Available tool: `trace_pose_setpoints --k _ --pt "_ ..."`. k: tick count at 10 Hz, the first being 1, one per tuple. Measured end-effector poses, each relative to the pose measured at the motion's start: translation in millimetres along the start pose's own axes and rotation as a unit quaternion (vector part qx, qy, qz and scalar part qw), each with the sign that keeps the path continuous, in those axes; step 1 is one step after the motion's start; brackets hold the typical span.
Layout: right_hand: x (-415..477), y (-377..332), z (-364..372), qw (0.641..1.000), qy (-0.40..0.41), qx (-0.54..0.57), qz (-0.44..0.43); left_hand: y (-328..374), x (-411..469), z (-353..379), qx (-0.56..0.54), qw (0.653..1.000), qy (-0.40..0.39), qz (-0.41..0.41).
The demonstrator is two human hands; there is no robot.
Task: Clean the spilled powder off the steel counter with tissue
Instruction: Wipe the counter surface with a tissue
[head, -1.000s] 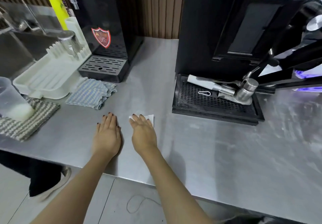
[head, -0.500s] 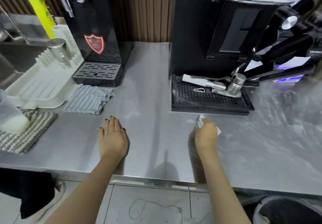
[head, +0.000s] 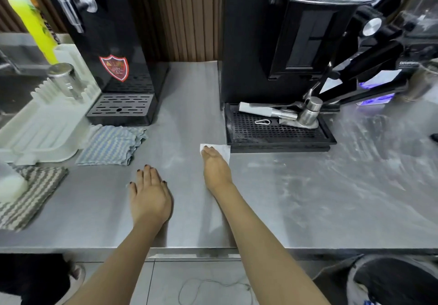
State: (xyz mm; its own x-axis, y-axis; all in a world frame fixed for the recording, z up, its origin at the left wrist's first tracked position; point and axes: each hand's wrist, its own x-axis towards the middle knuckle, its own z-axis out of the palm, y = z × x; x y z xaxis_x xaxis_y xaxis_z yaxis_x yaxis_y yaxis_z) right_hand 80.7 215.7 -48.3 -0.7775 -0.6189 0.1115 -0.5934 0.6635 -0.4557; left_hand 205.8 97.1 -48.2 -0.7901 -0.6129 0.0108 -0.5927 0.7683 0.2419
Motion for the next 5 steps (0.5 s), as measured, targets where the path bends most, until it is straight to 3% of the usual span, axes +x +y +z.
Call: trace_pose_setpoints --k 1,2,3,4,5 --pt "-23.3 32.2 4.8 0.997 0.043 -0.059 0.008 0.4 -0.1 1.2 0.001 1.000 -0.004 -0.002" --pt "-71.9 31.3 -53.0 0.992 0.107 -0.035 0.054 -0.2 1.1 0.8 -0.001 1.000 -0.006 -0.002" --pt "-96.2 38.2 -90.2 0.969 0.136 0.024 0.205 0.3 1.4 0.0 -0.003 1.000 -0.008 -0.002" --pt "-105.8 38.7 -72.3 0.968 0.144 0.031 0.201 1.3 -0.3 -1.6 -0.005 1.000 -0.012 -0.004" --pt "-119.6 -6.3 -29.1 0.993 0.097 0.041 0.060 2.3 -1.8 -4.2 -0.002 0.999 -0.018 0.027"
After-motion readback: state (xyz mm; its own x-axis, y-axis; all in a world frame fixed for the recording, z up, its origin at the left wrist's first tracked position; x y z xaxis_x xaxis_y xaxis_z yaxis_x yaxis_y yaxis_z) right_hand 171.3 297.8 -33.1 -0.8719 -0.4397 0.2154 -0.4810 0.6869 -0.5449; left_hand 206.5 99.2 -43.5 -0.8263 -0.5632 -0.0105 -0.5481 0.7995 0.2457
